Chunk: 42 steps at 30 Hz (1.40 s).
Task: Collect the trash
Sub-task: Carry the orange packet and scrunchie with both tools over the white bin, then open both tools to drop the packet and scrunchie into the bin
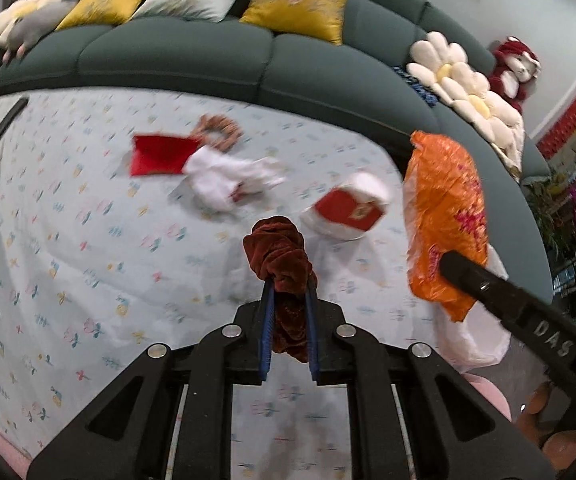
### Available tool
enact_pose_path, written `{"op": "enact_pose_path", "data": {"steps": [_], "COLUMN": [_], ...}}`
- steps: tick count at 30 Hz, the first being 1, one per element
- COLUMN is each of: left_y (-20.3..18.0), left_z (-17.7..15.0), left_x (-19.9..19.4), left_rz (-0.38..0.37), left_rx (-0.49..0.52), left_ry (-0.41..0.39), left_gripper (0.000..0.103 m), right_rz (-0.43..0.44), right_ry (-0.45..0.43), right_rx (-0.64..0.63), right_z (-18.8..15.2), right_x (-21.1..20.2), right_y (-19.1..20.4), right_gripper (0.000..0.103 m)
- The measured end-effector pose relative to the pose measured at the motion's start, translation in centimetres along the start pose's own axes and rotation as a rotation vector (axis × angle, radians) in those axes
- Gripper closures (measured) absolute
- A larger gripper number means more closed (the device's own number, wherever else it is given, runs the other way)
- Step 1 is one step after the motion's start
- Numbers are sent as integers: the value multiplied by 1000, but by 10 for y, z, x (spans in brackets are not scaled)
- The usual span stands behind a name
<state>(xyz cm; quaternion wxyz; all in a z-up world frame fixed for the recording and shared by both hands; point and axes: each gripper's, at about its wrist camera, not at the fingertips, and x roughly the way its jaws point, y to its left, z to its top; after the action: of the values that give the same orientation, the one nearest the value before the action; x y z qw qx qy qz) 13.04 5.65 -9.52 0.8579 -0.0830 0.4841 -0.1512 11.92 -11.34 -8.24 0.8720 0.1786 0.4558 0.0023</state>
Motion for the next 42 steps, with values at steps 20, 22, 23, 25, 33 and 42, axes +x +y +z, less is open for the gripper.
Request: {"op": "enact_pose_path", "data": {"steps": [20, 22, 23, 25, 33, 42], "left_y": [-188, -205, -214, -228, -276, -287], "left_z": [-4, -5, -7, -8, -14, -12], "left_x": [11, 14, 16, 20, 44, 58], "left_rz": [-138, -154, -163, -177, -211, -198], "left_rx": [309, 330, 342, 361, 422, 386], "left_ry": [-5, 2, 7, 17, 66, 71], "left_gripper": [90, 90, 90, 90, 89, 65], "right_rz": [-107, -117, -125, -133, -171, -170], "right_ry": [-119, -125, -128, -131, -131, -113], "right_rx": [213, 234, 248, 270, 338, 362], "right_z": [-11, -13, -15, -18, -28, -29], "right_x": [-74, -78, -81, -84, -89, -82], "right_y": [-156, -169, -178, -190, -236, -252], "right_gripper": [87, 87, 87, 87, 87, 85]}}
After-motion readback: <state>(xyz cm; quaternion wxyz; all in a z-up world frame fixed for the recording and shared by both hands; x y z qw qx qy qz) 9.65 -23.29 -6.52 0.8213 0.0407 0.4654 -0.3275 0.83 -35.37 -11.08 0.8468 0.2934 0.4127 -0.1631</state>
